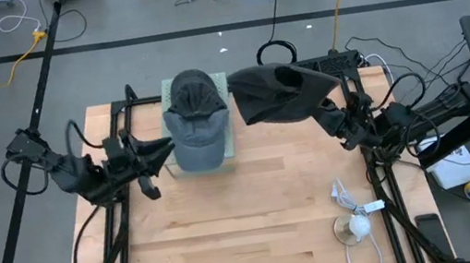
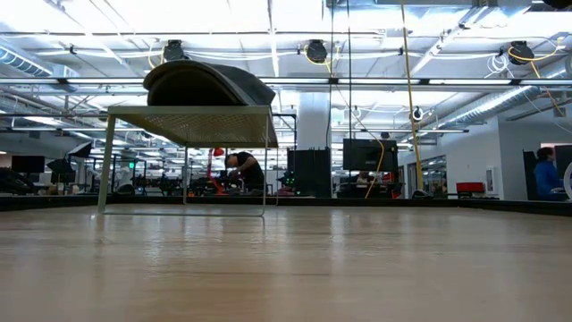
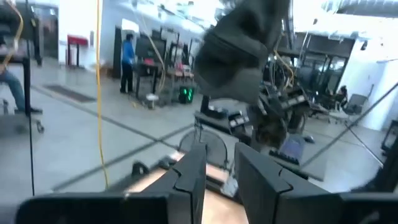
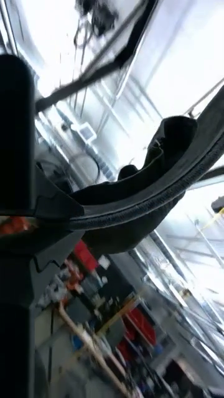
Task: Pick & Place hat
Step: Stack the black cap on the black cap on the shelf
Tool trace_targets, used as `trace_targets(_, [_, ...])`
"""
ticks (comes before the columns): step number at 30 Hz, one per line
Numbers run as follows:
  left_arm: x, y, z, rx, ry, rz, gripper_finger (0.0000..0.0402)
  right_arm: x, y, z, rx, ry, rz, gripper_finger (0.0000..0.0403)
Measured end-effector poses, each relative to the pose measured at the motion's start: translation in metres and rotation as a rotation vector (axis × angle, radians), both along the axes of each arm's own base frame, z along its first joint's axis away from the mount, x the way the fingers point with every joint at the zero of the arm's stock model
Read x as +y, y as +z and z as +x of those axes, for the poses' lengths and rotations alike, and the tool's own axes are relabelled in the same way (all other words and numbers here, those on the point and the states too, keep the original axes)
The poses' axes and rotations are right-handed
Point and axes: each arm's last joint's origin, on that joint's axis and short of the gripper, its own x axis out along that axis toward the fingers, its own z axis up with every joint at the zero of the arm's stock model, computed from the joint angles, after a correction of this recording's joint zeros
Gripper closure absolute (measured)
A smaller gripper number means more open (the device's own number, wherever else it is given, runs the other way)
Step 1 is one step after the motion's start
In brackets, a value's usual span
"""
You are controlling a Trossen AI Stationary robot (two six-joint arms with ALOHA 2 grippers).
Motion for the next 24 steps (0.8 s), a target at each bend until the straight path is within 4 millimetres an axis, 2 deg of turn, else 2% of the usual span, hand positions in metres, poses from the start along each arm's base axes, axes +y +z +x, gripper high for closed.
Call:
trace_targets(3, [0.004, 0.007, 0.001, -0.035, -0.010, 0.049, 0.0303, 0.001, 0.000, 0.000, -0.013, 0.039, 0.006, 0.0397])
trace_targets(13, [0.016, 0.013, 0.007, -0.076, -0.017, 0.124, 0.0204, 0.004, -0.005, 0.007, 0.002, 0.143, 0.064, 0.0397])
trace_targets(20, [0.022, 0.030, 0.018, -0.042, -0.045, 0.163, 0.0190, 0.007, -0.011, 0.017, 0.026, 0.166, 0.096, 0.0397])
trace_targets(24, [0.024, 0.044, 0.027, 0.009, -0.066, 0.194, 0.0190, 0.009, -0.003, 0.027, 0.033, 0.181, 0.076, 0.0397])
